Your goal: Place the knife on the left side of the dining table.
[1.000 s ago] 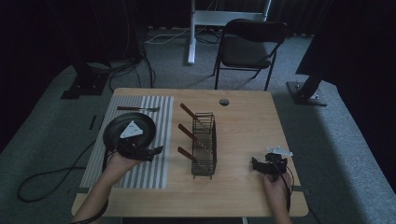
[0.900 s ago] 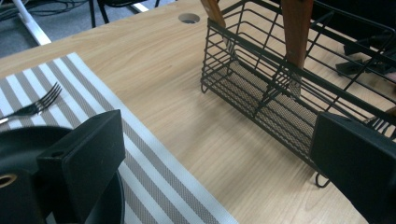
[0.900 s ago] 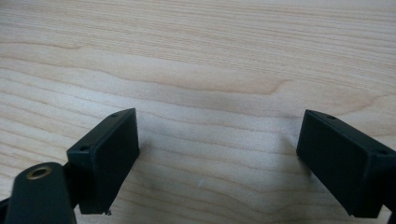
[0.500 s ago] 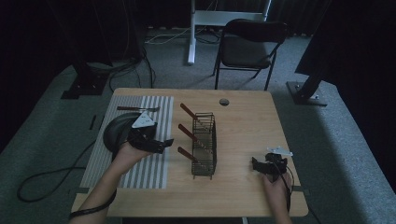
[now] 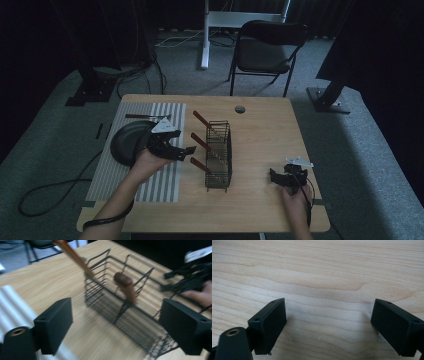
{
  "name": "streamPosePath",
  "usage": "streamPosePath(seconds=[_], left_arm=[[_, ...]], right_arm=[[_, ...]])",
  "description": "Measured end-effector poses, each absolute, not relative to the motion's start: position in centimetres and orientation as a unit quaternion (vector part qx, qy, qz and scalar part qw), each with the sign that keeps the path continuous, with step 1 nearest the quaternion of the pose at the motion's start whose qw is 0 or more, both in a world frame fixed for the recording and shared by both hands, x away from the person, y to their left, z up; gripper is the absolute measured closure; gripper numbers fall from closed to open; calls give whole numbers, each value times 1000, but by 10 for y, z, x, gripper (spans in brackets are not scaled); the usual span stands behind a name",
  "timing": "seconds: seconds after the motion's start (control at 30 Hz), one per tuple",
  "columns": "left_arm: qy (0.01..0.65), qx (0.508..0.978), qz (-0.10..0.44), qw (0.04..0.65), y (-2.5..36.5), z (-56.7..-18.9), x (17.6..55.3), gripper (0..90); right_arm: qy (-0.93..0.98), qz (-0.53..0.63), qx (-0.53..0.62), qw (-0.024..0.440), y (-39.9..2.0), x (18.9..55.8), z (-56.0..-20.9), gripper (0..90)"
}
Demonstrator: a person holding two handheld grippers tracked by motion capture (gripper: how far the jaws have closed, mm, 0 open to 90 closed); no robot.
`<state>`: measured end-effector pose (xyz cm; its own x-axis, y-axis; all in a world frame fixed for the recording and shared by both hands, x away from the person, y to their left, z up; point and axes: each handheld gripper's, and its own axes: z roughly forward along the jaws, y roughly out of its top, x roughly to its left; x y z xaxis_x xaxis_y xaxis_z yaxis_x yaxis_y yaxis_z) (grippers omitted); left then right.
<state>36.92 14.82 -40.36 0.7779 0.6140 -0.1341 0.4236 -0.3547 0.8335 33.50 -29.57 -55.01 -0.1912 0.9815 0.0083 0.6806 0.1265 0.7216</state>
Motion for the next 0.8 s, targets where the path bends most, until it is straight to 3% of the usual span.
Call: streamPosePath(seconds=[0.1,0.27,0.33,0.53,0.63,0.67,0.8], left_arm=[[315,821,101,465,144,-405,370,184],[327,821,97,458,139,-408,373,358],[328,820,92,461,137,-409,373,369],[318,817,70,476,131,-411,374,521],[318,817,70,476,131,-411,374,522],[337,807,45,482,128,-413,378,574],[343,804,44,484,129,-414,378,672]], right_arm=[[709,305,586,247,-296,335,-550,120],[709,305,586,247,-296,335,-550,120],[709,305,586,247,-296,335,-550,120],[709,305,586,247,-296,335,-550,120],[709,306,586,247,-296,335,-550,120],[709,305,586,247,-296,335,-550,120],[709,306,586,247,-296,335,-550,120]])
